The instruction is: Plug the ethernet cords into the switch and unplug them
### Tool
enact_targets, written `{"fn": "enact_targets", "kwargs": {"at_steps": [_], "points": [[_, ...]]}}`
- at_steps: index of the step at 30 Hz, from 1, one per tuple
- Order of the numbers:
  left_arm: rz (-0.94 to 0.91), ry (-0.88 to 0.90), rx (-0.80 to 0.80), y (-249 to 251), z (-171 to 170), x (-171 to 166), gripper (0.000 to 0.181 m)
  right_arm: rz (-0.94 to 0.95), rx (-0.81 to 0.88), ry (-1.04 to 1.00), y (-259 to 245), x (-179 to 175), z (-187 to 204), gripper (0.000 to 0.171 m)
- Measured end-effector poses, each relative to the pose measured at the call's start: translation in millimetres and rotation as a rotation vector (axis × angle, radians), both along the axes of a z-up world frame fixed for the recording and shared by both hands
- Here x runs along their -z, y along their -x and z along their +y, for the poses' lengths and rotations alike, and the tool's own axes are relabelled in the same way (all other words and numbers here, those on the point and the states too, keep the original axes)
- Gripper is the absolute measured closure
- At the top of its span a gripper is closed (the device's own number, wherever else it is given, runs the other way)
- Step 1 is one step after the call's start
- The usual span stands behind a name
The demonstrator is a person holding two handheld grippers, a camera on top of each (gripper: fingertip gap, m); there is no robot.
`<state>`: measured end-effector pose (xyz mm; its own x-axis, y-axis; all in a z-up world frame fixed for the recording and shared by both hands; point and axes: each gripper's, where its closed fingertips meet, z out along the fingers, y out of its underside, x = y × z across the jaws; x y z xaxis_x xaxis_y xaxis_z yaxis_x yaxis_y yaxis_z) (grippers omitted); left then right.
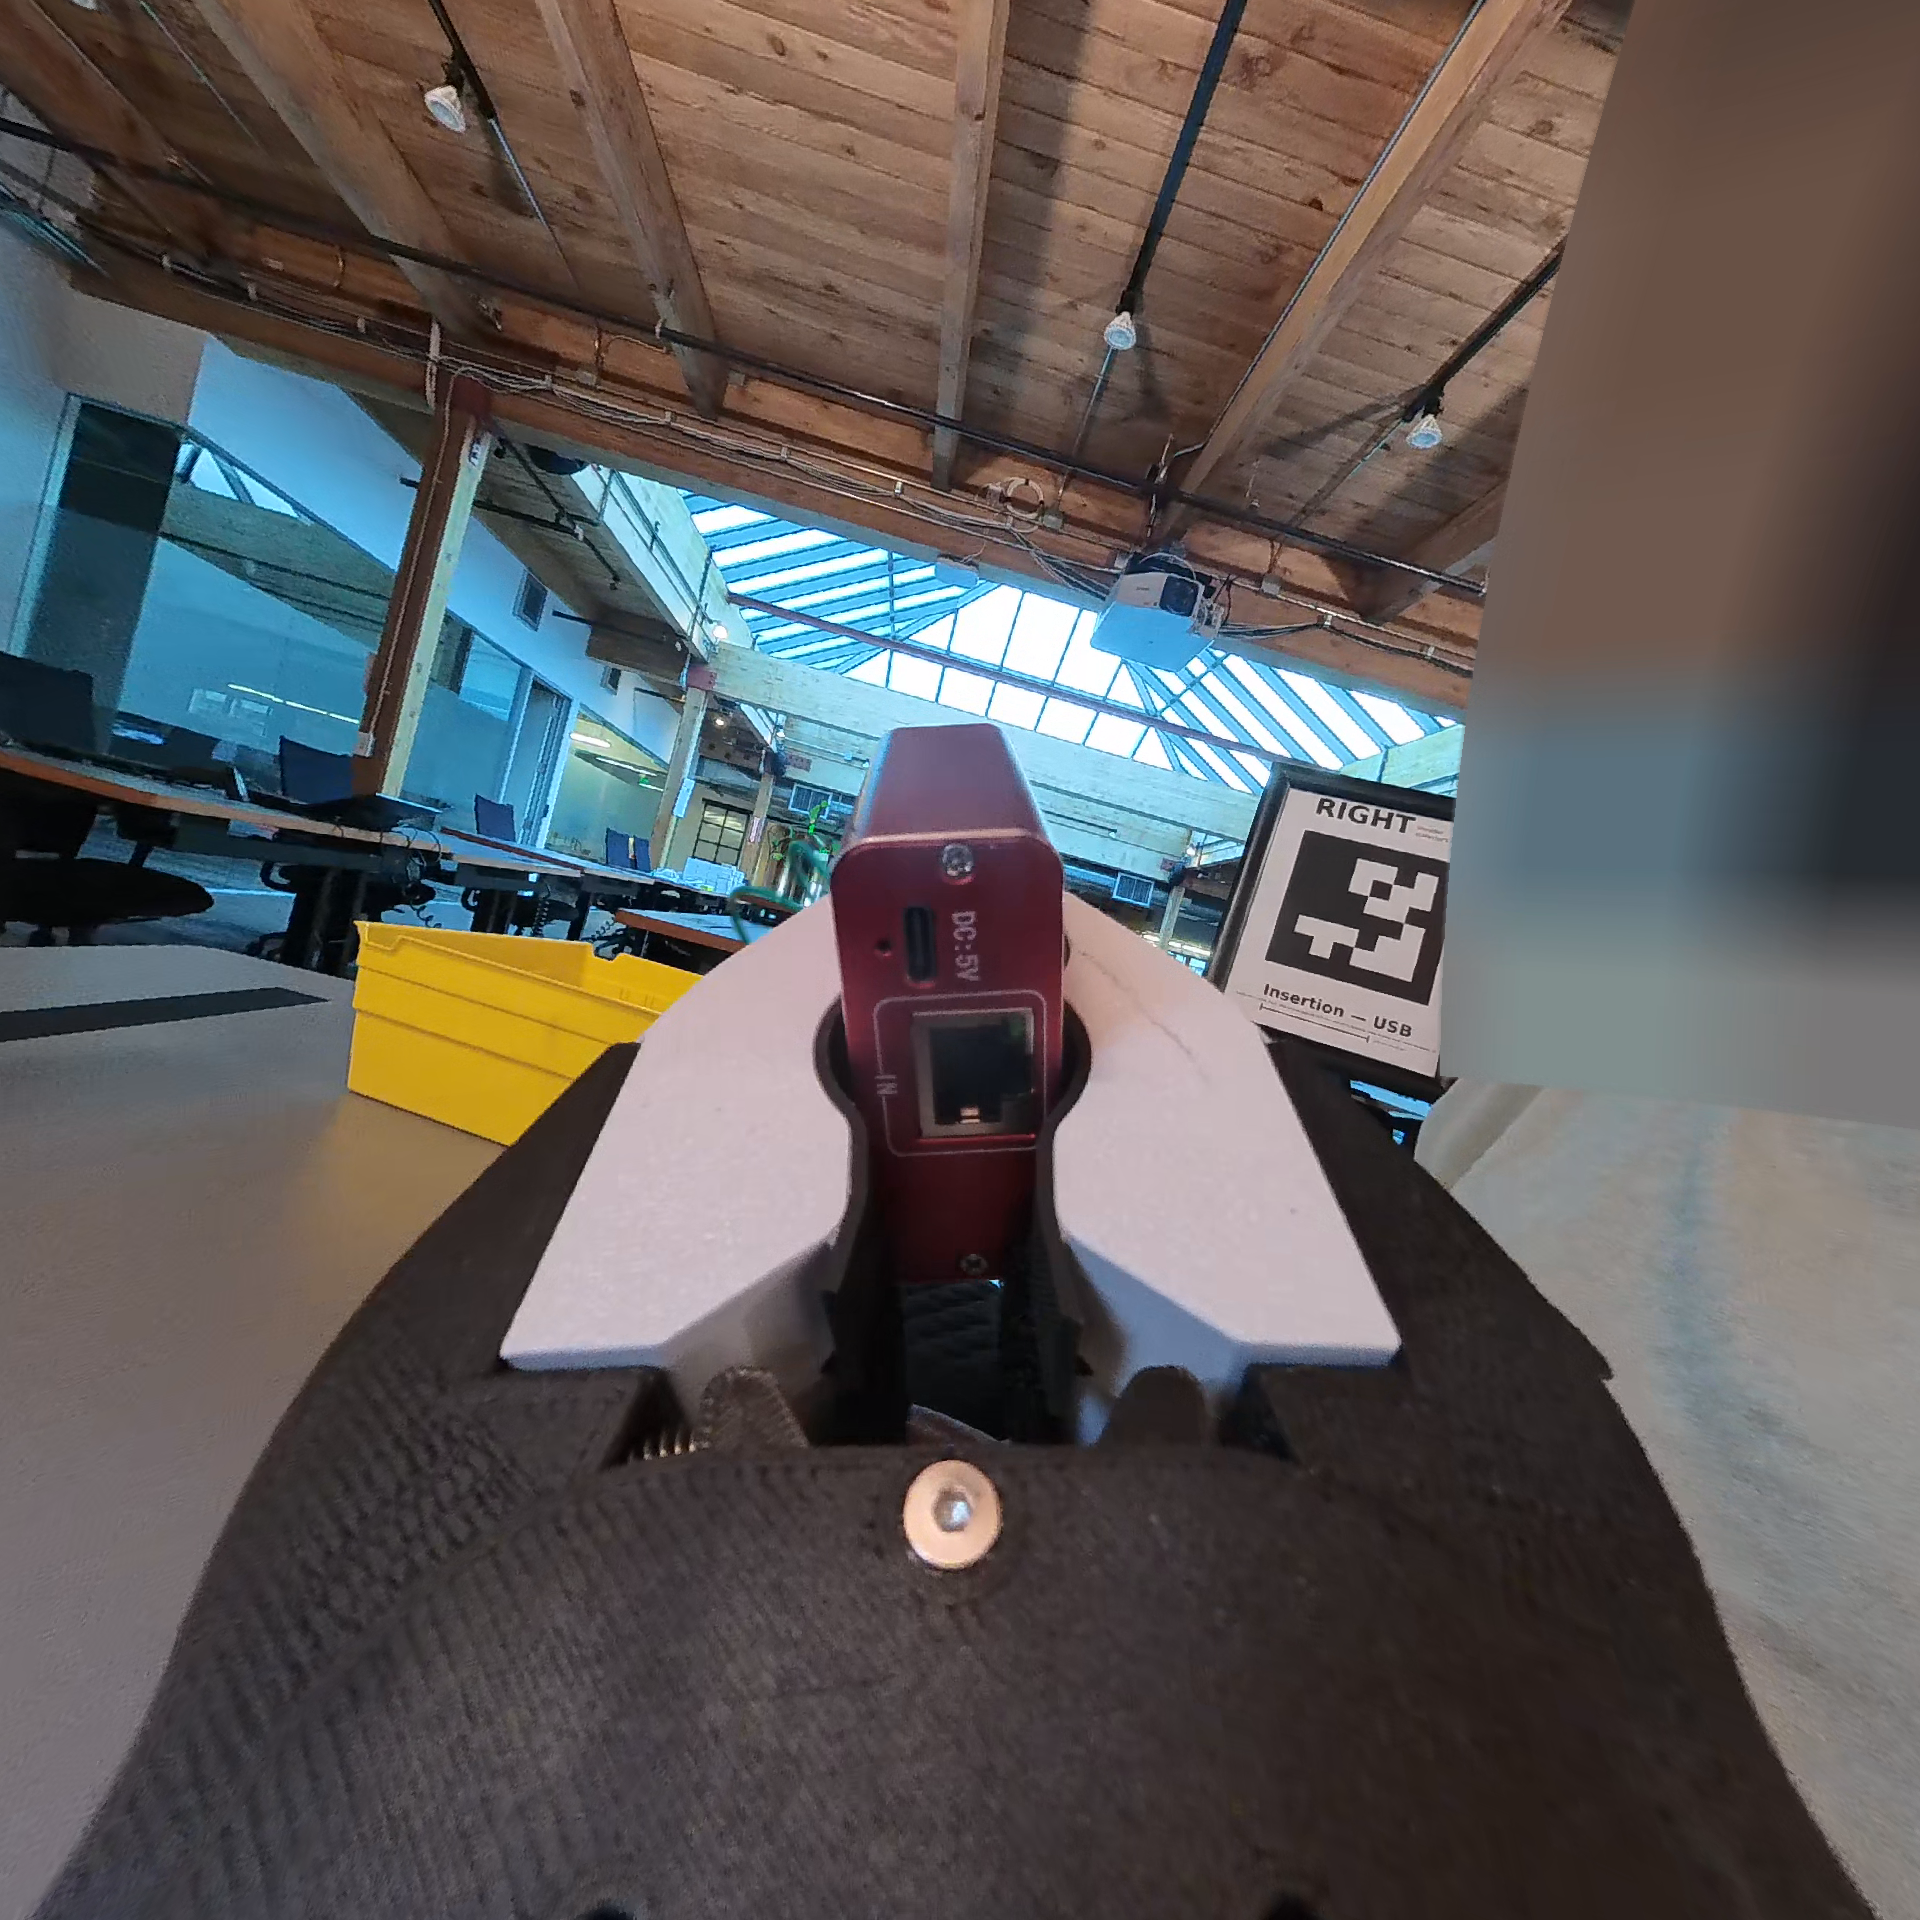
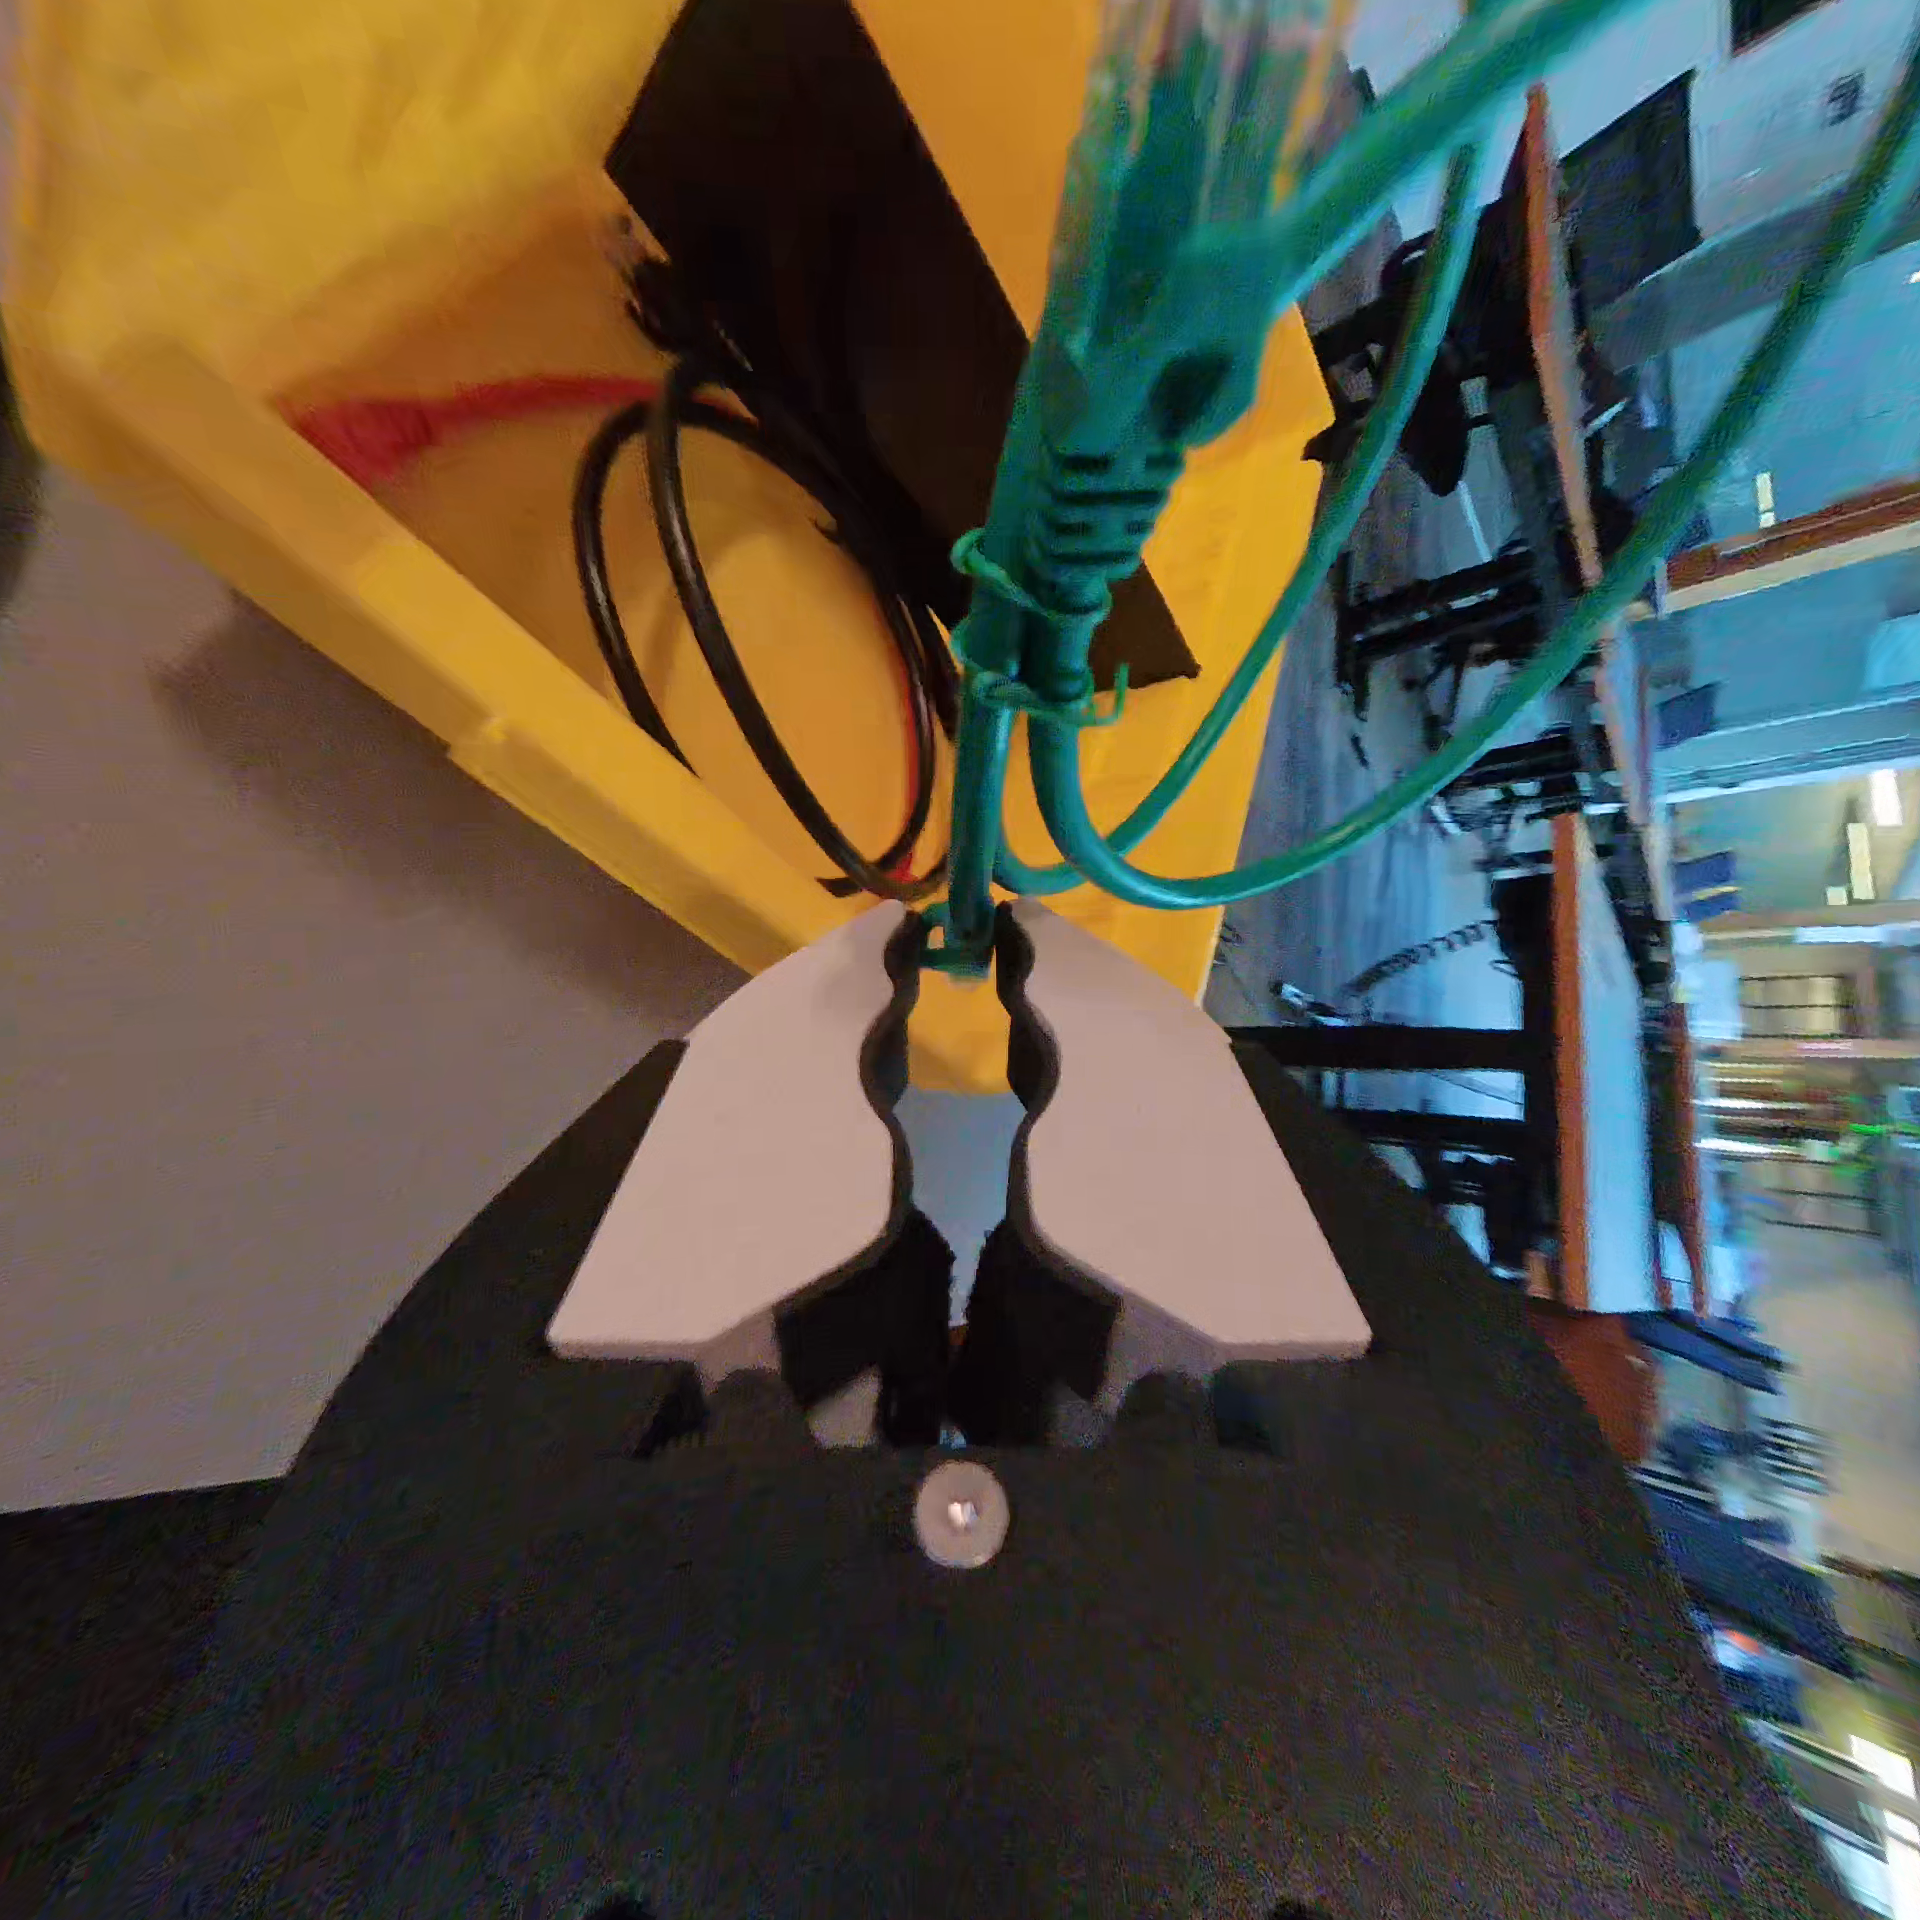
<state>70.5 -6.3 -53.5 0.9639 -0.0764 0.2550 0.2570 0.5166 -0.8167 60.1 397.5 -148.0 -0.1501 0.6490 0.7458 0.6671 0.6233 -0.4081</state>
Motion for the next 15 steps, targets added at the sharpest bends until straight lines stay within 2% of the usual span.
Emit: {"fn": "enact_targets", "kwargs": {"at_steps": [4,6,8,12,15], "points": [[0.004,0.0,0.0,0,0,0,0.152,-0.089,-0.015,-0.207,7,3,19,0.155],[0.003,0.0,0.002,0,0,0,0.152,-0.082,-0.001,-0.228,7,3,25,0.141],[0.002,0.0,0.003,0,0,0,0.152,-0.058,-0.003,-0.181,6,4,24,0.135],[0.003,0.003,0.007,-1,0,0,0.152,0.01,0.004,-0.03,-2,1,19,0.136],[0.005,0.01,0.005,-1,1,1,0.152,0.155,0.022,0.107,0,-17,13,0.137]]}}
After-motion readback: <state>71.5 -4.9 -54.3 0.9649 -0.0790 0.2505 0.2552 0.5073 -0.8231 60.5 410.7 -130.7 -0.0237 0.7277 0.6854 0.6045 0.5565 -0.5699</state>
